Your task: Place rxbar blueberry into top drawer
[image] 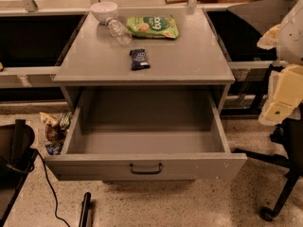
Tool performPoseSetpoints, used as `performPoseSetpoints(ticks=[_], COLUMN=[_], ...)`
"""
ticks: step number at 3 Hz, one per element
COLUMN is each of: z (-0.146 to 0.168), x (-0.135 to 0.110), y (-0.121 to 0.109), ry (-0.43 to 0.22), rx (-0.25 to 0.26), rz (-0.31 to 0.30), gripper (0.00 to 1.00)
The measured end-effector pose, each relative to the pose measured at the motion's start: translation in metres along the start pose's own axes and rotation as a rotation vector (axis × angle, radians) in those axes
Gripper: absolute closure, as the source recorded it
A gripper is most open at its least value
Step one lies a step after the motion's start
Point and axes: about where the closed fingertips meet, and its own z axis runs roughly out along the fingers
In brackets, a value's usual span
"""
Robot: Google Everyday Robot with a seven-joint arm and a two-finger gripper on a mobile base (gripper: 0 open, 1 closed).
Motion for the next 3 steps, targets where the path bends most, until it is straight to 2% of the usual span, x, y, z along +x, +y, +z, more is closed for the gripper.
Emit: performPoseSetpoints(ticks=[1, 2, 3], z=[0.005, 0.033, 0.085], x=[-0.005, -0.032, -0.068], y=[-0.009, -0.057, -0.118], ry=[-0.006, -0.126, -0.303], rx=[0.006, 0.021, 0.010], rz=[0.000, 0.034, 0.110], gripper=[0.00, 0.00, 0.00])
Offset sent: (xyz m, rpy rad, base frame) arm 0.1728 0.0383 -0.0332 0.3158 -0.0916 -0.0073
